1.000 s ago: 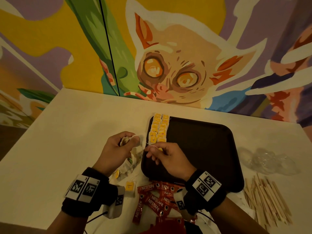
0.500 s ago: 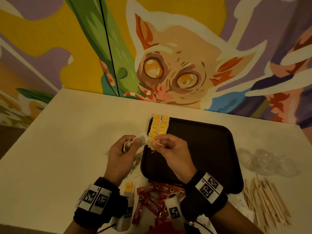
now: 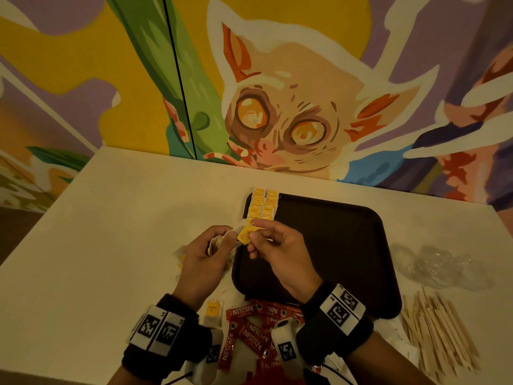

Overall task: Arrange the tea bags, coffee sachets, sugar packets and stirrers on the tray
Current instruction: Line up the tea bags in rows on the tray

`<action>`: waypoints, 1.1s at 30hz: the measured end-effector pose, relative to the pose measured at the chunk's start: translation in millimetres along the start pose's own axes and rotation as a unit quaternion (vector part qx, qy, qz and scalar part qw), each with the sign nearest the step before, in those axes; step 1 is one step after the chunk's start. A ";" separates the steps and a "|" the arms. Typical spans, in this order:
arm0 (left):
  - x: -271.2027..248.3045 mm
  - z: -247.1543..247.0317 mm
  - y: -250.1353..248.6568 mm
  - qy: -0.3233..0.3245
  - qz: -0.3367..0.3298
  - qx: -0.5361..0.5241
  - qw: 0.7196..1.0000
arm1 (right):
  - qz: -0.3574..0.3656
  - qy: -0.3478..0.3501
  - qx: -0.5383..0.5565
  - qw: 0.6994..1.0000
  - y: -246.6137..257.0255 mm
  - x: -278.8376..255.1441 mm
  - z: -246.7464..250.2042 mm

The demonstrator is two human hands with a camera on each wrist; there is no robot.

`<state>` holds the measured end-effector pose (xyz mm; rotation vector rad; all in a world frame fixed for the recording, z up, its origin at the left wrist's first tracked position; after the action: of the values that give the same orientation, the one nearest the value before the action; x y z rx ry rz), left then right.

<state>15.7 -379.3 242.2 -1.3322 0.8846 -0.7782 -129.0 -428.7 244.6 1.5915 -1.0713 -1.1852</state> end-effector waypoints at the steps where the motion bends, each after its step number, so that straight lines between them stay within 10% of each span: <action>1: -0.1 -0.2 -0.1 0.006 0.002 0.001 1.000 | 0.000 0.001 -0.013 1.000 -1.4 0.7 -0.4; 9: -1.9 0.4 4.0 0.040 0.031 0.014 0.999 | 0.030 0.009 -0.126 0.992 -2.6 -0.1 3.0; 21: 15.9 10.9 -6.6 0.050 -0.143 0.179 0.972 | 0.099 0.040 -0.214 0.971 -0.1 2.6 5.5; 33: 6.8 5.8 20.6 0.041 -0.056 0.155 0.986 | -0.008 0.033 -0.161 0.986 -43.8 13.8 9.3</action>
<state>23.6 -380.6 221.3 -1.0874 0.7228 -1.0208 -129.4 -431.6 197.8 1.3791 -0.7798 -1.2368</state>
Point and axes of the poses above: each hand's wrist, its own x-axis towards the middle knuckle, its own z-axis out of the back of the hand, y = z × x, the point moved 4 cm from there along x, towards the middle knuckle, and after that the axes turned 8 degrees about -y, right-handed, at the moved point
